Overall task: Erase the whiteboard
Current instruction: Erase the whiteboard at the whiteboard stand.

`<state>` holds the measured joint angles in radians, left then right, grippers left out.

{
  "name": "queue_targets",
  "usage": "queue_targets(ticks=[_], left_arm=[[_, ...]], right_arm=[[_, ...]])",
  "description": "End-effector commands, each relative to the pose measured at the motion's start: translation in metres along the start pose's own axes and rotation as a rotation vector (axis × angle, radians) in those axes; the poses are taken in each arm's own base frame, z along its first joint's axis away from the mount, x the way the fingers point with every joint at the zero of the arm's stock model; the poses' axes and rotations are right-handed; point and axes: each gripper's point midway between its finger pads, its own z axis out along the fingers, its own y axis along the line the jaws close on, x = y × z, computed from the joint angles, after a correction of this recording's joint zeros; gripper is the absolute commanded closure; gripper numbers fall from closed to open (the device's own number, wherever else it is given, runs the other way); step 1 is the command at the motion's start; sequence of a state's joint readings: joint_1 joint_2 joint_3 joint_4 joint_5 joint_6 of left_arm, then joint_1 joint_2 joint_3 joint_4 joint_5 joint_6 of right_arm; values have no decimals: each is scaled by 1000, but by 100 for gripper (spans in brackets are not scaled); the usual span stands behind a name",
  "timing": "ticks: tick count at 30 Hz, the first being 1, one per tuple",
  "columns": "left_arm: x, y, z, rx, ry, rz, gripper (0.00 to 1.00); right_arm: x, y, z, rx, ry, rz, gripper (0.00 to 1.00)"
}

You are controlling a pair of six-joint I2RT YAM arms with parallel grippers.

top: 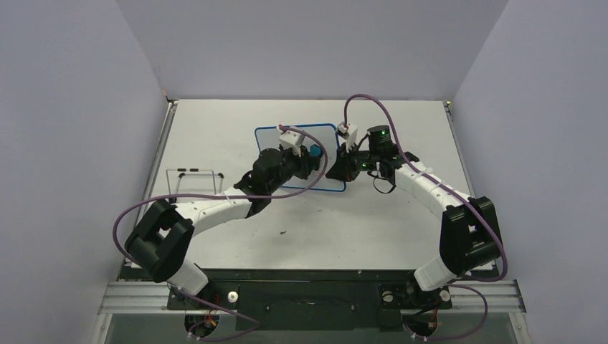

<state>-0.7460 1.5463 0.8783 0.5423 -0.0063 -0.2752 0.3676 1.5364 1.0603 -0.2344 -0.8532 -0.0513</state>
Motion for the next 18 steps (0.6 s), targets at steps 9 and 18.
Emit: queue_targets(ticks=[9,18], left_arm=[[-14,27,1,-100,-66,-3,100],[-1,-44,9,51,13,209,100]], right_arm=[[15,38,6,-153,61,3,100],[15,39,6,-155,61,4,100]])
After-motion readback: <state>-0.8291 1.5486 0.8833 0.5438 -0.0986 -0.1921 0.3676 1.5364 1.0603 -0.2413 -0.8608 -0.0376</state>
